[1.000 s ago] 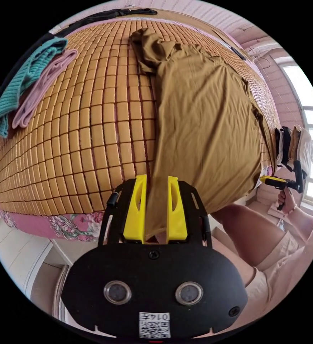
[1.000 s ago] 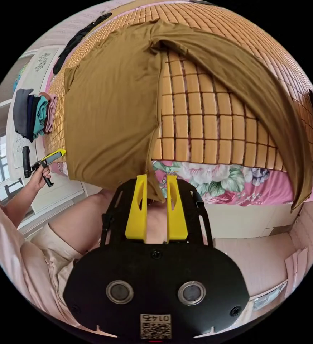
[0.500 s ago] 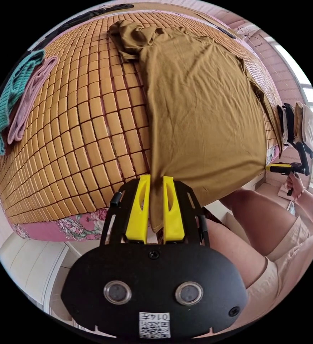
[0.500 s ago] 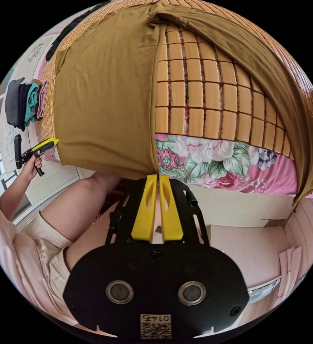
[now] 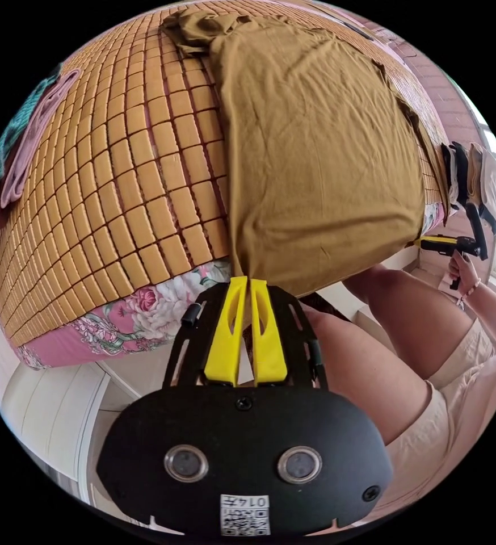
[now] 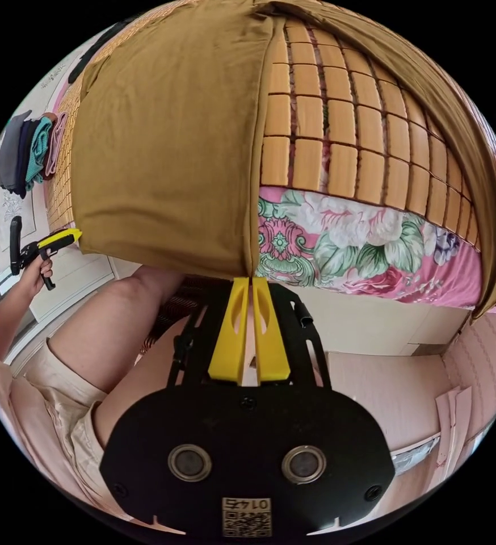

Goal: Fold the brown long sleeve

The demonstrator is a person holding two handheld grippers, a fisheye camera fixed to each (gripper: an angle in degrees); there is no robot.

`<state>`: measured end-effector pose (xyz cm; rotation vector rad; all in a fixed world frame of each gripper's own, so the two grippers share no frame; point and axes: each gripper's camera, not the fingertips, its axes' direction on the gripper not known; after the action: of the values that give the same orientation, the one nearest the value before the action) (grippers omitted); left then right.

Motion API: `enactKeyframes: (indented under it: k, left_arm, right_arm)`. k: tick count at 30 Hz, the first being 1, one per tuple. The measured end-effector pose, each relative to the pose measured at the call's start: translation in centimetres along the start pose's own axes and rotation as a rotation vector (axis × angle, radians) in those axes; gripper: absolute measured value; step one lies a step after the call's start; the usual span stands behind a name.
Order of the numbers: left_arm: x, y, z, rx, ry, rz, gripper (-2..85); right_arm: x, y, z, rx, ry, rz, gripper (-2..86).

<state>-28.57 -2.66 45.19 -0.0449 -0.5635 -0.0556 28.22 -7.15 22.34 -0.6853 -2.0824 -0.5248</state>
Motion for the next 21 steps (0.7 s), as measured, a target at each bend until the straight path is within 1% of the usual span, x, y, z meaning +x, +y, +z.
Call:
enactKeyframes:
  k: [2, 5, 7, 10, 11, 13, 15, 17, 18, 20, 21]
  left_arm:
    - [-0.9, 0.8, -0.1, -0.003, 0.033, -0.034, -0.5]
    - [-1.4, 2.1, 0.4, -0.016, 0.03, -0.031, -0.6]
    - [-1.9, 2.6, 1.1, -0.046, 0.027, -0.06, -0.3]
    - [-3.3, 4.1, 0.5, -0.013, 0.085, -0.127, 0.2]
    - [-4.0, 5.0, -0.1, 0.012, 0.078, -0.151, 0.3]
    - [-5.0, 6.4, -0.9, 0.036, 0.05, -0.183, 0.3]
    - [-6.1, 7.6, -1.9, 0.073, 0.015, -0.211, 0.3]
    - [-7.5, 7.7, -3.9, 0.191, -0.022, -0.235, 0.2]
    - [-7.9, 7.4, -4.5, 0.227, -0.024, -0.243, 0.2]
    - [-9.1, 5.4, -6.8, 0.399, -0.017, -0.256, 0.3]
    - [-9.4, 4.7, -7.3, 0.44, -0.007, -0.256, 0.3]
  right_arm:
    - [0.4, -0.7, 0.4, -0.007, 0.01, -0.007, 0.9]
    - [1.2, -2.3, 1.3, -0.026, 0.004, -0.025, 0.8]
    - [1.6, -3.9, 2.1, -0.043, -0.044, -0.029, 1.4]
    - [2.3, -4.9, 2.2, -0.099, -0.12, -0.022, 3.6]
    - [2.5, -5.0, 2.2, -0.114, -0.122, -0.021, 4.3]
    - [3.1, -5.2, 1.7, -0.174, -0.08, -0.031, 6.2]
    - [2.7, -6.1, 0.6, -0.188, -0.01, -0.088, 6.5]
    - [1.2, -7.9, -1.0, -0.159, 0.082, -0.184, 6.5]
    - [-0.2, -9.7, -2.2, -0.11, 0.129, -0.254, 6.3]
    - [-2.8, -13.4, -3.9, -0.009, 0.158, -0.361, 6.1]
    - [-4.6, -16.3, -5.0, 0.072, 0.145, -0.426, 6.1]
